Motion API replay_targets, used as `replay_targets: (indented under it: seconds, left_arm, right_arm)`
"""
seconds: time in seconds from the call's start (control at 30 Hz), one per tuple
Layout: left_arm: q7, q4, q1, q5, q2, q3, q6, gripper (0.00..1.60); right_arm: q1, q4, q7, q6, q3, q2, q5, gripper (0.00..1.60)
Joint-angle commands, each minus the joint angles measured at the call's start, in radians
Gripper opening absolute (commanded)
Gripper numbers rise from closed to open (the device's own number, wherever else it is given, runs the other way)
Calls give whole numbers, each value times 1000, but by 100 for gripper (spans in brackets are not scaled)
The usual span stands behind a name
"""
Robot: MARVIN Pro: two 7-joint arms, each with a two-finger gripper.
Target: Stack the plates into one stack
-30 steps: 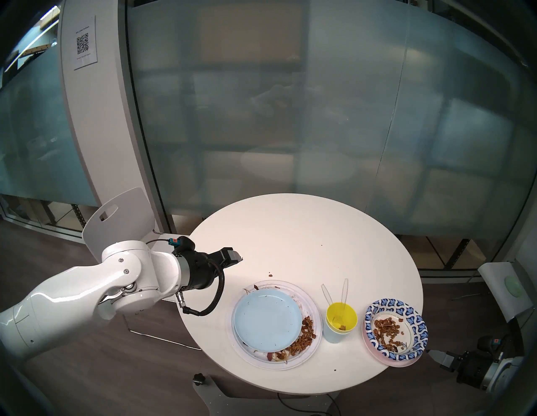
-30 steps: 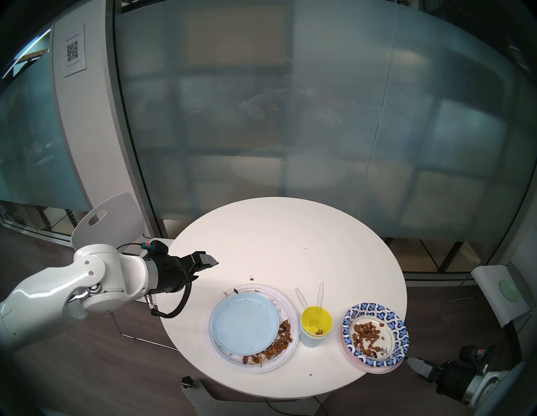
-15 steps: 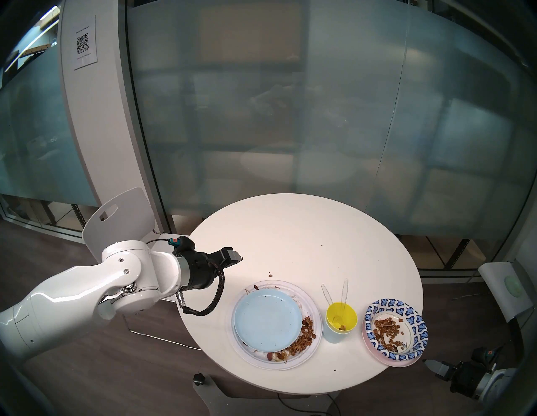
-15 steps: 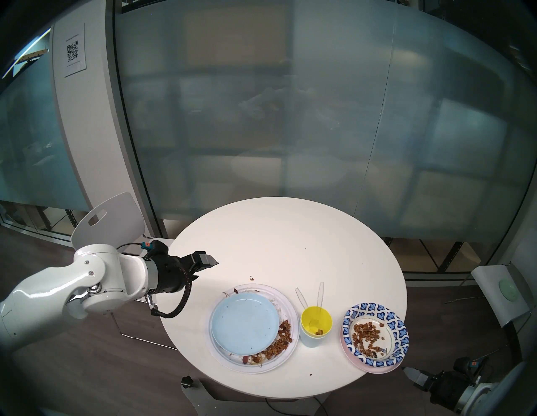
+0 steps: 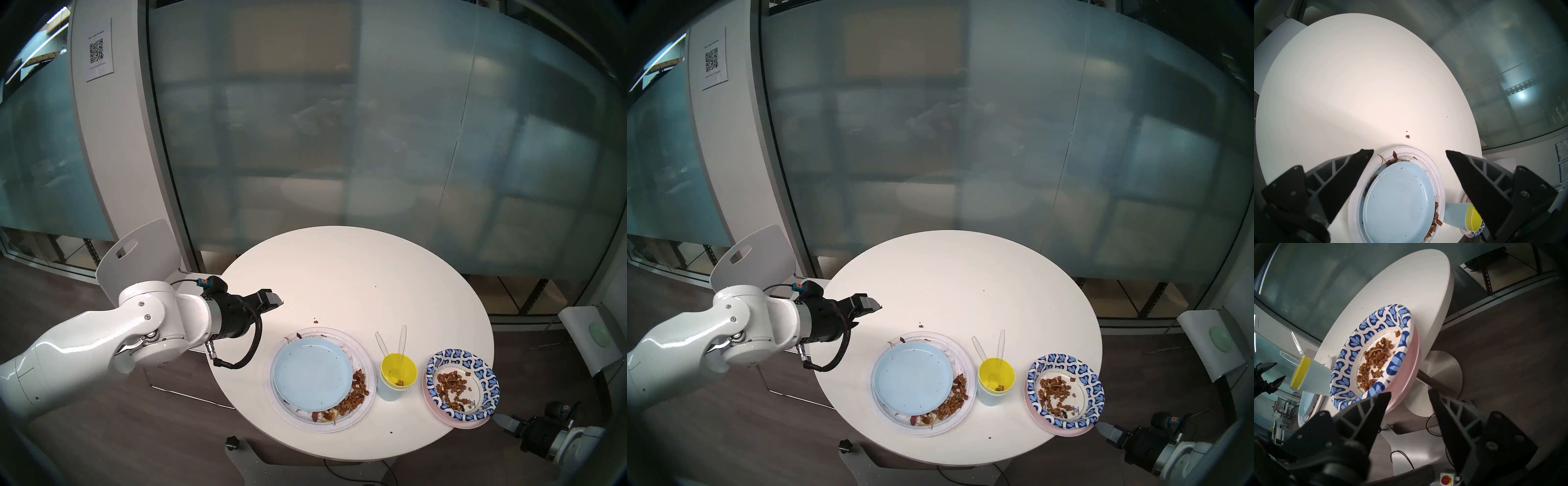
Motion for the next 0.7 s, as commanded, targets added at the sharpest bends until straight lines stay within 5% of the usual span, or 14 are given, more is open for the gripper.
replay_targets:
  seconds: [0.0, 0.67]
  left_arm:
    - [-5, -11, -9, 2, 1, -9, 0, 160]
    - [-7, -11, -11, 1, 3, -7, -2, 160]
  right_arm:
    - [46, 6, 6, -11, -6, 25, 11, 107]
    - [114, 60, -9, -17, -44, 39, 10, 118]
